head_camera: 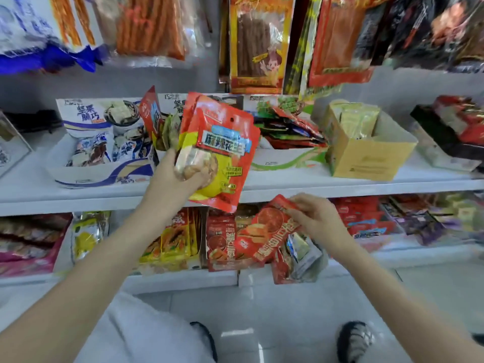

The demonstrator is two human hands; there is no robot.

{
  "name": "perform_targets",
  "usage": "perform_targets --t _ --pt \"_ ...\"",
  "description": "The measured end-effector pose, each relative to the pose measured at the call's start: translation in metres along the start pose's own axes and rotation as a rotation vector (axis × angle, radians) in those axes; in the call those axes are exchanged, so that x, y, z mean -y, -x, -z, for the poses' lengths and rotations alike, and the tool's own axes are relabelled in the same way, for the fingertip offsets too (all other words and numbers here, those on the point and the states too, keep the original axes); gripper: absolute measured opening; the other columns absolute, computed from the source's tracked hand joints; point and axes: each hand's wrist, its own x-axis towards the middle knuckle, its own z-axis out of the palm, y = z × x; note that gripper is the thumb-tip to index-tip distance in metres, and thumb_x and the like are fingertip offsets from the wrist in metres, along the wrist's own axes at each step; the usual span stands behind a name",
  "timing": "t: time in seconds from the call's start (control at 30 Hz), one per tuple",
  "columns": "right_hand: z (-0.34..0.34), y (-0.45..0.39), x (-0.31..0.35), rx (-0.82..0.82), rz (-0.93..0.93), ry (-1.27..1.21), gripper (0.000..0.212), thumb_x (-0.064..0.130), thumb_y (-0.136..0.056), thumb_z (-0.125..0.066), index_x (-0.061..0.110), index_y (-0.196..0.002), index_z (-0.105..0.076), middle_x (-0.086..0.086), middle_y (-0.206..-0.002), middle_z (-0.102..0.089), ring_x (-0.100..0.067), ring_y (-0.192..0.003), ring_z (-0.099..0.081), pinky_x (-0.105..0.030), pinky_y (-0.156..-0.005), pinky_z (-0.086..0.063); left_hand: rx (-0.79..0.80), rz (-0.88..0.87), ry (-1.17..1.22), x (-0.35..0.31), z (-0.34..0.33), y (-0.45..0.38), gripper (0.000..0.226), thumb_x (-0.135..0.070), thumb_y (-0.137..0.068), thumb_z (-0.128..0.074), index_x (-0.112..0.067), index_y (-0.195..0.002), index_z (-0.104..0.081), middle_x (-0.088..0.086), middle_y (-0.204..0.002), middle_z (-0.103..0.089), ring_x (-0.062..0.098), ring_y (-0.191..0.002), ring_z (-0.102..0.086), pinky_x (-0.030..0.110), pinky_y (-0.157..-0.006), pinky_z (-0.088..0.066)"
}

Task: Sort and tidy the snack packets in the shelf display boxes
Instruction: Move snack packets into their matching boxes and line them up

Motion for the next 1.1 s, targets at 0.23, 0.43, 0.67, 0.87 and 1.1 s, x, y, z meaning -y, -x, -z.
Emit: perform_targets --t 0.23,0.43,0.67,0.87,1.1 --pt "-0.099 -0.014 -0.01 0.018 0.071 0.177 0.017 0.01 -0.089 -0.057 0.008 -0.103 -0.068 -0.005 -0.095 -0.072 -0.023 -0.084 -0.066 -0.026 -0.086 -0.044 -0.042 0.151 -0.023 0.065 0.047 0.034 0.032 -0.005 -0.079 -0.067 -0.028 -0.093 -0.049 -0.011 -0.086 -0.064 0.006 -0.077 -0.062 0.027 -0.072 -0.048" --pt "-0.138 -0.033 -0.013 0.297 0.079 0.627 0.035 0.001 -0.088 -0.043 0.011 -0.121 -0.049 -0.017 -0.108 -0.063 -0.034 -0.1 -0.059 -0.037 -0.076 -0.048 -0.082 0.188 -0.047 0.077 0.062 0.036 0.037 -0.009 -0.08 -0.067 -0.018 -0.109 -0.046 -0.009 -0.09 -0.062 0.013 -0.085 -0.062 0.031 -0.077 -0.047" --pt "-0.113 -0.035 -0.009 0.317 0.133 0.948 0.047 -0.003 -0.087 -0.041 0.016 -0.129 -0.044 -0.011 -0.109 -0.063 -0.032 -0.101 -0.06 -0.039 -0.078 -0.048 -0.104 0.176 -0.028 0.079 0.069 0.032 0.036 -0.011 -0.078 -0.068 -0.026 -0.104 -0.049 -0.006 -0.091 -0.063 0.018 -0.089 -0.062 0.039 -0.085 -0.048" --pt "-0.135 -0.032 -0.013 0.195 0.001 0.458 0.027 0.014 -0.093 -0.047 0.006 -0.119 -0.051 -0.016 -0.094 -0.068 -0.035 -0.081 -0.063 -0.036 -0.064 -0.05 -0.075 0.151 -0.05 0.074 0.064 0.03 0.035 -0.016 -0.076 -0.07 -0.028 -0.1 -0.047 -0.006 -0.091 -0.064 0.016 -0.086 -0.063 0.037 -0.083 -0.05" --pt "-0.098 -0.005 -0.026 0.438 -0.154 0.357 0.065 -0.001 -0.079 -0.057 0.022 -0.135 -0.034 0.009 -0.083 -0.053 -0.006 -0.058 -0.048 -0.013 -0.046 -0.036 -0.098 0.151 -0.058 0.074 0.066 0.034 0.034 -0.011 -0.079 -0.067 -0.022 -0.104 -0.047 -0.011 -0.086 -0.059 0.008 -0.079 -0.058 0.029 -0.075 -0.047"
